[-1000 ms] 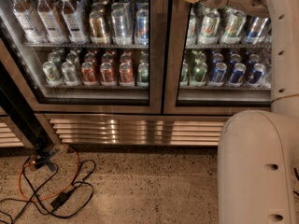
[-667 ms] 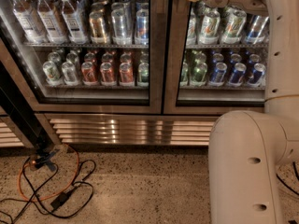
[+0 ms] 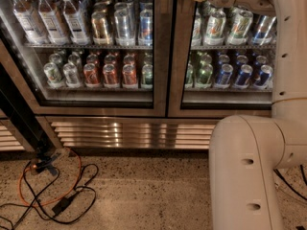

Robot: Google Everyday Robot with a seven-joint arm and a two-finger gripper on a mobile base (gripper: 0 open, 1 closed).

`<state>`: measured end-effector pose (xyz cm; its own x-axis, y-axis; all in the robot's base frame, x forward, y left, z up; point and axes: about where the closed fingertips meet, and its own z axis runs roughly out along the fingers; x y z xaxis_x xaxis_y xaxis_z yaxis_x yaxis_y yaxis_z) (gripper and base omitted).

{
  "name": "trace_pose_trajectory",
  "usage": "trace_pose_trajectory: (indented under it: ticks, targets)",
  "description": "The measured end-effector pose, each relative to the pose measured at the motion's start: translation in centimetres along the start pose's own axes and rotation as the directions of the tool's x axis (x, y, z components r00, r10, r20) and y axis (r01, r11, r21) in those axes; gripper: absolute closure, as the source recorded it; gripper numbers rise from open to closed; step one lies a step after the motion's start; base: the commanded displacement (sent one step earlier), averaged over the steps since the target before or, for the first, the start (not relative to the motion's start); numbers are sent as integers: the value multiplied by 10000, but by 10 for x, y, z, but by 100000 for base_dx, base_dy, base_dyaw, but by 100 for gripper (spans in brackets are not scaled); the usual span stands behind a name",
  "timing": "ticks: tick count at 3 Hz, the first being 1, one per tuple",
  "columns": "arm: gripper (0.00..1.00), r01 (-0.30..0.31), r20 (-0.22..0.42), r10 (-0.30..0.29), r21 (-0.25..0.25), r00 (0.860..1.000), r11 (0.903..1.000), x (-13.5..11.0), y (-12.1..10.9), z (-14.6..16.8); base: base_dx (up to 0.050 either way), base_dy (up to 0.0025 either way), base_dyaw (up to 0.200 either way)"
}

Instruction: Open right fridge door

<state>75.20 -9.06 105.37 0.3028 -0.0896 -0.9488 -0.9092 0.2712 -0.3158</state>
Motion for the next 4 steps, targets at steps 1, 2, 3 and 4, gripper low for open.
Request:
trace_pose_trajectory:
  ticks: [1, 2, 3, 4]
  targets:
    - [100, 0, 1, 0, 7, 10000, 10000, 0, 0, 0, 0, 0, 0]
    - [100, -1, 4, 1, 16, 10000, 10000, -2, 2, -10, 0, 0, 0]
    - [100, -3, 3, 3, 19, 10000, 10000, -2, 2, -10, 0, 0, 0]
    - [100, -170, -107, 174, 290, 9998, 9994, -14, -3, -15, 0, 0, 0]
